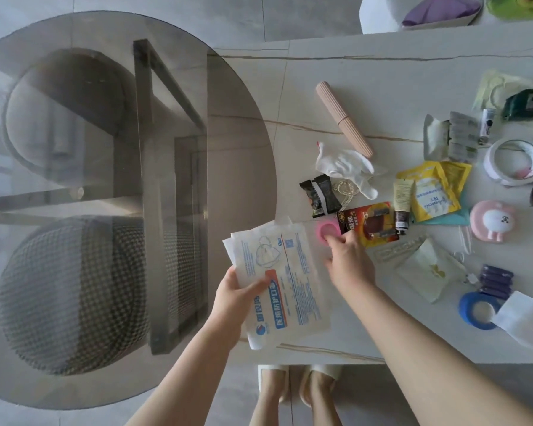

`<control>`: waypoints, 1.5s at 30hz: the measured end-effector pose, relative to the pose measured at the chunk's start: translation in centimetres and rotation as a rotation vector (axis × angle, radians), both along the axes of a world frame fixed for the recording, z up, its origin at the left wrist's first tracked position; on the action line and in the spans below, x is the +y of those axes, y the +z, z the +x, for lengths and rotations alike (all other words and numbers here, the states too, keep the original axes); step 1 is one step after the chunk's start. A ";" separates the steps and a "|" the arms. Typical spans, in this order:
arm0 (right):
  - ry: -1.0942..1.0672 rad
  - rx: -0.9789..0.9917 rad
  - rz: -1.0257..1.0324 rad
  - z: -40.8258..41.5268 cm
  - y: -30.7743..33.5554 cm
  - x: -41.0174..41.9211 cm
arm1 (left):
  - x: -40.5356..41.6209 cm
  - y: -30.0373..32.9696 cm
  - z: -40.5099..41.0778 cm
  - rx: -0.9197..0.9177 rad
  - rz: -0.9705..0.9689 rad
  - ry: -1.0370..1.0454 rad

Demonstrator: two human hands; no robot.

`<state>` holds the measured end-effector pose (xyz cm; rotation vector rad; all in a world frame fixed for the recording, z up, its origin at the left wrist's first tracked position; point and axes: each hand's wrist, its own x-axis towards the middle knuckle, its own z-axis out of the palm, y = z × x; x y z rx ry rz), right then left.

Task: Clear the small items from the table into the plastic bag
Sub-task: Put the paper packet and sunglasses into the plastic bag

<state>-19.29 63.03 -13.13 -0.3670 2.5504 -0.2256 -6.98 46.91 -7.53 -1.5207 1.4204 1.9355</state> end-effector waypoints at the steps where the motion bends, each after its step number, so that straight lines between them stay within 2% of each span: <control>1: -0.040 -0.009 -0.004 0.1 -0.4 0.1 | 0.0 -0.2 0.0 -0.003 0.005 -0.004; 3: -0.074 -0.019 -0.048 0.6 -0.7 0.8 | 0.0 -0.5 0.1 -0.003 0.016 -0.020; 6: 0.042 0.048 -0.149 1.7 0.0 2.2 | 0.2 -0.4 0.3 -0.002 0.021 -0.037; 9: 0.069 0.111 -0.245 3.2 1.4 3.9 | 0.6 0.0 0.3 -0.014 0.023 -0.039; 11: -0.010 0.120 -0.297 4.2 1.9 5.4 | 1.0 0.3 0.3 -0.016 0.024 -0.045; 16: -0.431 0.137 -0.391 4.3 1.6 7.6 | 1.9 0.3 0.1 -0.001 0.031 -0.064; 18: -0.516 0.115 -0.358 3.5 0.9 6.9 | 2.0 -0.1 -0.1 0.005 0.031 -0.076; 23: -0.467 0.060 -0.117 2.7 -1.1 4.1 | 2.2 -1.2 -0.2 -0.005 0.015 -0.120; 28: -0.530 -0.064 -0.126 2.5 -0.9 4.4 | 2.8 -1.2 -0.4 -0.015 0.001 -0.137; 33: -0.533 -0.250 -0.229 2.5 1.8 6.2 | 3.6 0.3 -1.0 -0.027 -0.008 -0.149; 38: -0.807 -0.606 -0.542 3.2 6.2 8.3 | 4.6 3.5 -1.5 -0.018 -0.019 -0.196; 45: -1.023 -0.732 -0.825 5.9 14.5 12.0 | 6.9 10.0 -2.6 0.031 -0.042 -0.280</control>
